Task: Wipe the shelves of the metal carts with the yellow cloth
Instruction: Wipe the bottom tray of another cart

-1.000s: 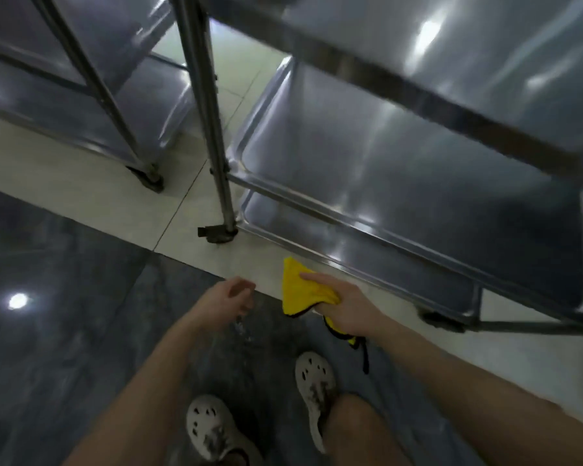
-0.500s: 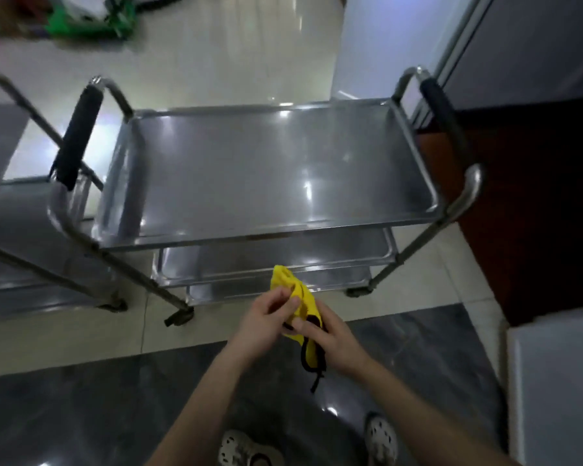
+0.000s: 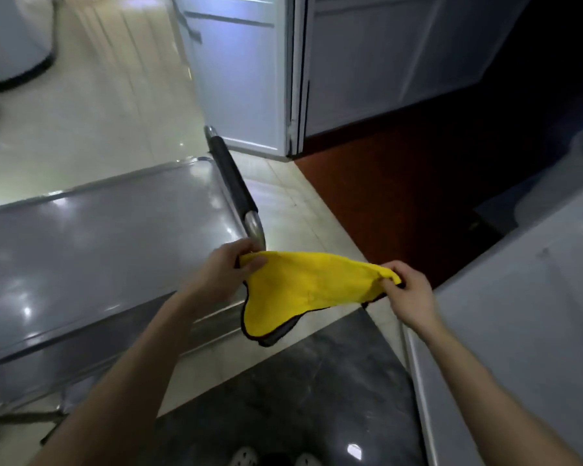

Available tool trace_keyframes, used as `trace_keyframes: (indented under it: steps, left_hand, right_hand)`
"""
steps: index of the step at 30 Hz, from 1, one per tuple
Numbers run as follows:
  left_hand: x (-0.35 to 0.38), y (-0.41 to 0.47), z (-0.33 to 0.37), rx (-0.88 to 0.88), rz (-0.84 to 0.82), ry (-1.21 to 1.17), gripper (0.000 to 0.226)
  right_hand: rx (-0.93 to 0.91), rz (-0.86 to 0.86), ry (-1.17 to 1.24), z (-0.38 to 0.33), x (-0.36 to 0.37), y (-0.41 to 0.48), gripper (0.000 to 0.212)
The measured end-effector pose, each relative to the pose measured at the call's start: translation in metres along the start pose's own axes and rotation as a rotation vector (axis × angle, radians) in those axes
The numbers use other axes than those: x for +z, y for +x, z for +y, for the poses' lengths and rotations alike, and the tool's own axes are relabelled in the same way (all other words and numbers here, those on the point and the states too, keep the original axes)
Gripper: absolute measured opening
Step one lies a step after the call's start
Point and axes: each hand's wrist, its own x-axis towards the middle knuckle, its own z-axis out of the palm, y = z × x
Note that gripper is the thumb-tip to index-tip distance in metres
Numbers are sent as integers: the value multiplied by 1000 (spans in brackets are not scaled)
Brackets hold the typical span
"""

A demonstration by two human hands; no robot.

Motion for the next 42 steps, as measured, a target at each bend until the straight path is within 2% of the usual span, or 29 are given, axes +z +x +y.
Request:
trace_keyframes:
  steps: [2,5,9,11,13,16,17,20,22,25,28,32,33,34,35,36,37,39,40,42]
  left_hand:
    - [-7,37,22,87,-123,67,10]
    - [-13,93,53,142,-298,111,19]
    - [-5,179,89,151,-338,-13,18]
    - [4,227,99,159,-379,-235,20]
    - [7,275,109,166,-466,-438,18]
    - [-2,346,123,192,-507,-540,30]
    - [-7,368,126,201,-512,-506,32]
    - [-31,428,134,216,-509,-374,29]
    - [-52,460,132,222,-424,-295,25]
    - [-81,504,117,198,-67,-176,22]
    - [-111,548,91,169,269,-43,22]
    - [-154,600,56,103,352,-74,29]
    - [-167,612,49,71,398,-100,30]
    - [-180,622,42,25,463,-116,32]
    - [-192,630,34,-30,538,-118,35]
    - [-204,637,25,-82,600,-116,38]
    - [-216,642,16,-116,635,-112,39]
    - [-240,647,-8,-185,676,-106,36]
    - [-252,645,-22,-228,718,-114,39]
    - [-275,629,-57,-326,788,-199,65]
  right_hand:
    - [-103,40,-126,3,-39,42,20]
    - [-205,120,-459,-8,-84,106,21]
    - [-214,140,-573,-54,-106,203,30]
    - [-234,100,-464,-76,-102,260,30]
    - [-218,38,-253,-97,-95,317,27]
    - [-130,-52,25,-127,-80,390,12]
    - [-154,-91,26,-137,-76,411,17]
    - [-344,-238,-101,-170,-71,468,75]
    - [-404,-333,-165,-197,-65,502,88]
    - [-490,-410,-191,-237,-50,560,71]
    - [-574,-573,-186,-276,-25,623,53]
    - [-674,-728,-136,-324,28,710,40]
    - [-664,-753,-88,-335,43,730,48]
    - [-656,-793,-75,-346,58,748,67]
    - [-679,-828,-111,-358,75,761,88]
    - [-734,-860,-197,-370,94,772,98]
    - [-809,-895,-272,-380,116,783,89]
    - [-941,-913,-315,-406,160,797,33]
    - [-999,-912,-291,-421,183,803,23]
    - [-1067,-949,-256,-455,228,813,26]
